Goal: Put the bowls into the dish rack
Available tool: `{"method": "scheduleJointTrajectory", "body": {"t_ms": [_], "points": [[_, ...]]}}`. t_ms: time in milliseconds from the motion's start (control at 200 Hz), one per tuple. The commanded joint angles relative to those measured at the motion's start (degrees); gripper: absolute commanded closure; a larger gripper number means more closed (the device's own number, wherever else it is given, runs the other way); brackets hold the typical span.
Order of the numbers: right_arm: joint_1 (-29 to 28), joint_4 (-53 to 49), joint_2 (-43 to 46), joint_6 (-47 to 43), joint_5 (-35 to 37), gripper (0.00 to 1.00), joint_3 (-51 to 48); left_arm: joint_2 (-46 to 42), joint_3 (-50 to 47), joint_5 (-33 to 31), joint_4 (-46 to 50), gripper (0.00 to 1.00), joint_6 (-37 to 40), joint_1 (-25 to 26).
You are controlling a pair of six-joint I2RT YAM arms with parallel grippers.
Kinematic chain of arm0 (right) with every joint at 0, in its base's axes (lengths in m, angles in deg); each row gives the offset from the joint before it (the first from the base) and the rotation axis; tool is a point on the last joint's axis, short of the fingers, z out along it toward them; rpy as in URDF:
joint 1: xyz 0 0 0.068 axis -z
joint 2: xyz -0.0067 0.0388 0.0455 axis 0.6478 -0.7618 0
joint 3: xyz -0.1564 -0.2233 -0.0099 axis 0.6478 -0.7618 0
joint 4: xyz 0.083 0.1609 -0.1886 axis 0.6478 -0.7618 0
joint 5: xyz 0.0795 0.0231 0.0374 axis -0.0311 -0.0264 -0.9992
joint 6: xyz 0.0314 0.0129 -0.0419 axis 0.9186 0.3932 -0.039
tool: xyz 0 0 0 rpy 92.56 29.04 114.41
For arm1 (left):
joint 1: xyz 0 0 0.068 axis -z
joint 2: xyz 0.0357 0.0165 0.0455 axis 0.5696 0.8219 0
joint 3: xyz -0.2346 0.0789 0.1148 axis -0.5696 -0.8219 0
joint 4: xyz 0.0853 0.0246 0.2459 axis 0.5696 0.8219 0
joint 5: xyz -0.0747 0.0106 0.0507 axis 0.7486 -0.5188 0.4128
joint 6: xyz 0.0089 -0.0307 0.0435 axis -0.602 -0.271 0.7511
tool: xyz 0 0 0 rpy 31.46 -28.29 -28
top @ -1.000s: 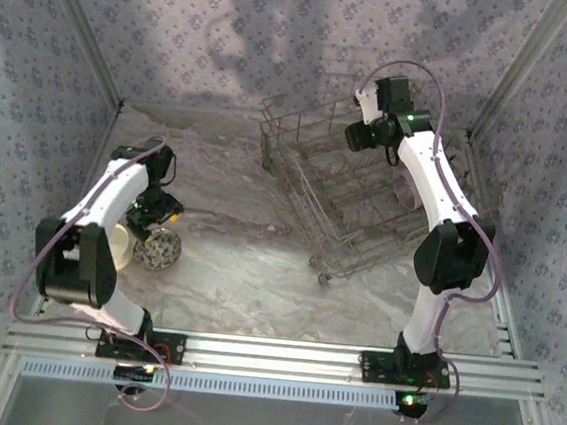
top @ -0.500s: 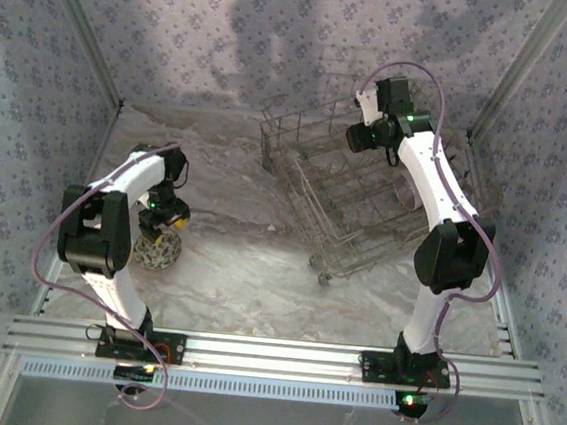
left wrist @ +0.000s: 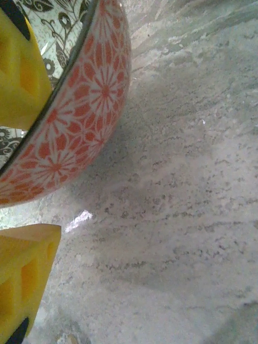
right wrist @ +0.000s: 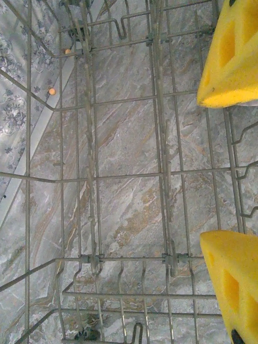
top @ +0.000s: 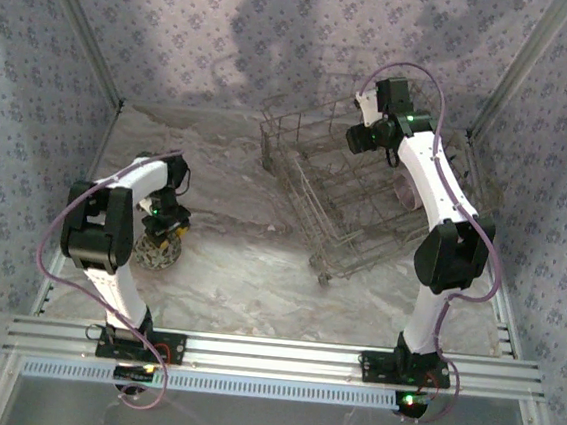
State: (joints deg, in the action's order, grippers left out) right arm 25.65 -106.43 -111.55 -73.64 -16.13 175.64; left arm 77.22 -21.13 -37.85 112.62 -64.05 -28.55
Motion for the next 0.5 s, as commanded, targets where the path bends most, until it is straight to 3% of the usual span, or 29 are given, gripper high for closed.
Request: {"method": "scheduleJointTrajectory", "body": {"t_ms": [0, 355, 500], "points": [[-0.23, -1.91, 1.56, -0.29, 0.79, 0.37, 0.12, 0.45, -0.66, 0.85, 0.34, 0.59, 1.17, 0.08], [-0.93, -2.0, 1.83, -0.29, 0.81, 0.37, 0.03, -2.46, -1.59, 1.74, 0.86, 0.77, 2.28, 0.2], [-1.31, -1.99, 1.83, -0.29, 0.79, 0.37, 0.04, -4.27, -1.85, 2.01, 0.86, 0.9, 1.93, 0.18]]}}
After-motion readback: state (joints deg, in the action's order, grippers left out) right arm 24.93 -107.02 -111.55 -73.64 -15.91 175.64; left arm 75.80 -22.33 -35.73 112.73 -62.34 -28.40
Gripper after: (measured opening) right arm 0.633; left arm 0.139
